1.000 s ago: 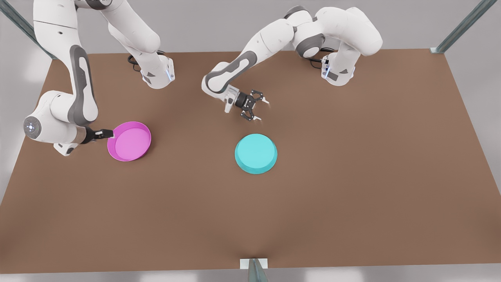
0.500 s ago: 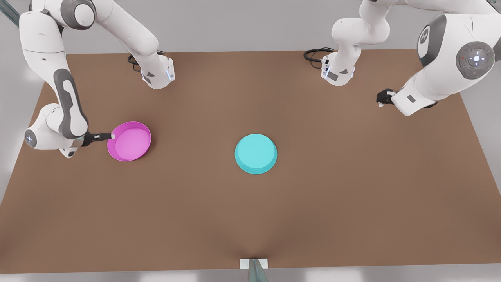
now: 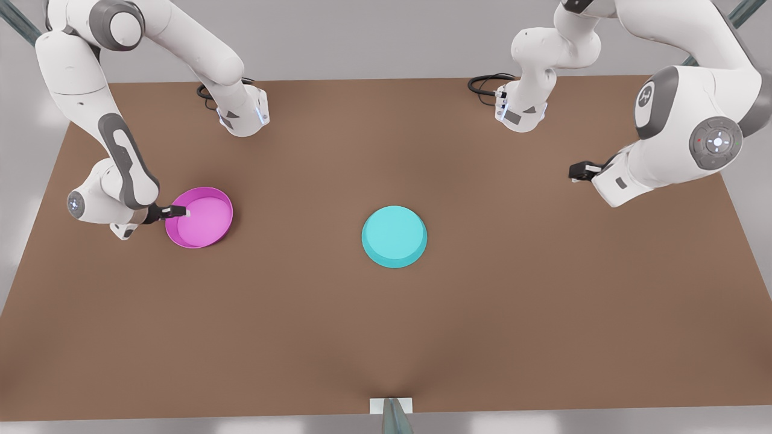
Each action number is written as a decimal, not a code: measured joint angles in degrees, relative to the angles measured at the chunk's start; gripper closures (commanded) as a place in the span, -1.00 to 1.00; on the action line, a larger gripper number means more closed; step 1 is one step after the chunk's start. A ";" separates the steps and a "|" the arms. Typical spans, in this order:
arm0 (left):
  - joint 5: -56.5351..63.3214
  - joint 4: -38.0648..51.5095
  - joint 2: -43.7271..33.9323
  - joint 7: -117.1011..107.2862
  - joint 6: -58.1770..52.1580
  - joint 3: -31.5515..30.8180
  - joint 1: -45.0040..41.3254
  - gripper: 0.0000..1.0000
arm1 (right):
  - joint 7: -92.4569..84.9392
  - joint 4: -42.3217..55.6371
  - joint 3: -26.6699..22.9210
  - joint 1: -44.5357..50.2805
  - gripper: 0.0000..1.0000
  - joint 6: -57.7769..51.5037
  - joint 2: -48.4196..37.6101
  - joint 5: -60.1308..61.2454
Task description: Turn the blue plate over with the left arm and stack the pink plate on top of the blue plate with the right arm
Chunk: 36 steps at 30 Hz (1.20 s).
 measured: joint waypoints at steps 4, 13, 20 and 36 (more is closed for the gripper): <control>-0.02 0.03 0.00 -0.01 0.00 0.00 -0.03 -1.00 | -0.09 -0.09 0.00 -0.15 0.55 -0.85 -0.13 0.00; -0.06 0.12 0.00 -0.10 -0.26 0.00 0.08 -1.00 | -2.10 -0.08 0.01 -0.17 0.57 -0.65 -0.04 0.42; -0.09 0.21 0.00 -0.18 -0.26 0.00 0.07 -1.00 | -2.14 0.51 0.11 0.18 0.57 -0.71 -0.05 0.58; -0.08 0.21 0.00 -0.36 -0.26 -0.35 0.08 -1.00 | 10.77 12.29 13.02 10.95 0.57 -9.14 -0.05 18.74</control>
